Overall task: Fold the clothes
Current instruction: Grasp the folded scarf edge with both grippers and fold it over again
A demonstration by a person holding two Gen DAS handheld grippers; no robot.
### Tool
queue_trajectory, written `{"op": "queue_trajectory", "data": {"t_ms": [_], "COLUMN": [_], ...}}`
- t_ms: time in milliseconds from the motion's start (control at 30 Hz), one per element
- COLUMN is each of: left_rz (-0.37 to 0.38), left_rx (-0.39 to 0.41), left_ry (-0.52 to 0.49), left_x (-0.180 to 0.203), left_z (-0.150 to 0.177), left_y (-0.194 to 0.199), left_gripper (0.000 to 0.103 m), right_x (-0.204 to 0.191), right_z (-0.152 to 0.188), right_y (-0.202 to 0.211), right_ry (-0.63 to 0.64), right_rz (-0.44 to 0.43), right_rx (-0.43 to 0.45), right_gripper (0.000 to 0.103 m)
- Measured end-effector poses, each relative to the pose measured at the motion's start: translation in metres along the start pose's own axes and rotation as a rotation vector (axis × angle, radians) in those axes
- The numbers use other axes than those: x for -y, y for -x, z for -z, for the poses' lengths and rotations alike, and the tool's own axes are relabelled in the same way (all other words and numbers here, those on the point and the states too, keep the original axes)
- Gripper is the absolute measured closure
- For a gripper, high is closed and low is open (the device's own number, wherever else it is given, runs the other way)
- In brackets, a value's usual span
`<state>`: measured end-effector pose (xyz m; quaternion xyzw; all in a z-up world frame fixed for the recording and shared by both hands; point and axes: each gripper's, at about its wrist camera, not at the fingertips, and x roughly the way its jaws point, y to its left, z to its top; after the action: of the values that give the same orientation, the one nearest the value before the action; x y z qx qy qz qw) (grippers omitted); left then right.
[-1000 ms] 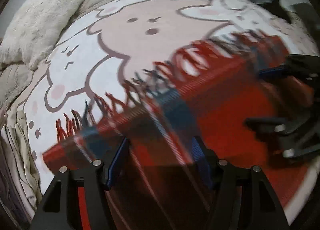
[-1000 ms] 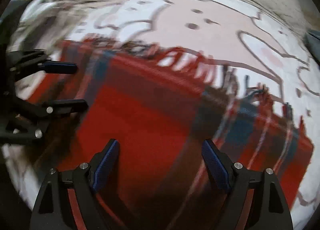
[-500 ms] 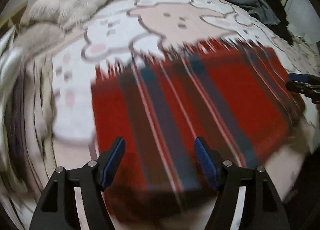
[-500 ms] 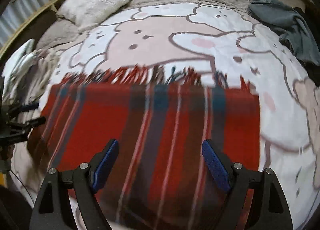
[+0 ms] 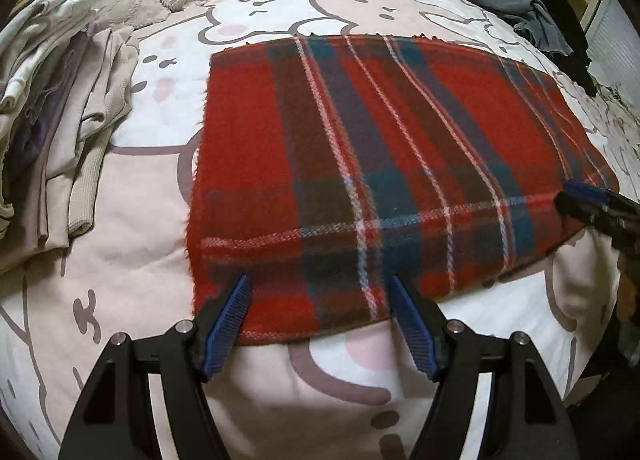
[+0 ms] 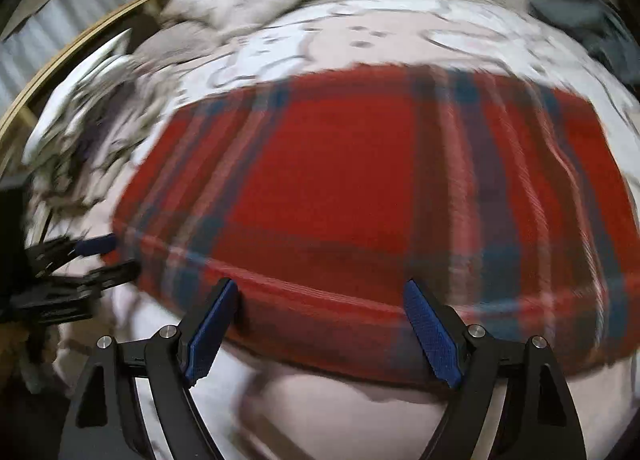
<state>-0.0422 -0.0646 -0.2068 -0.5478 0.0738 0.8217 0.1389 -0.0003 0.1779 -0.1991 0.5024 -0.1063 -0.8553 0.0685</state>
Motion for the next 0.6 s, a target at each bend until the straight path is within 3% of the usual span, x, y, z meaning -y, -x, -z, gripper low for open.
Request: {"op": "queue_trajectory", "data": {"t_ms": [233, 367, 500, 600], "left_rz": [-0.033, -0.097, -0.165, -0.185], "left_rx": [0.000, -0.001, 0.064, 0.118], "left_ry": [0.029, 0.061, -0.001, -0.088], "left_x": [-0.006, -0.015, -0.004, 0.018], "left_z": [0.000, 0.004, 0.006, 0.008], "left_y": [0.003, 0.006, 0.020, 0.029], "left_gripper": [0.031, 0.030, 0.030, 0.030], "right_x": [0.084, 0.128, 0.164, 0.194], "right_z": [0.010, 0.021, 0.040, 0.063], "right_y": [0.031, 0.058, 0.083, 0.087], "right_ry": [-0.130, -0.307, -0.576, -0.846], "right_rz": [0.196, 0.212, 0.066, -0.128], "right_rx": [0.076, 0.115, 0.171, 0.203], "right_gripper": [0.018, 0.018, 0.018, 0.018]}}
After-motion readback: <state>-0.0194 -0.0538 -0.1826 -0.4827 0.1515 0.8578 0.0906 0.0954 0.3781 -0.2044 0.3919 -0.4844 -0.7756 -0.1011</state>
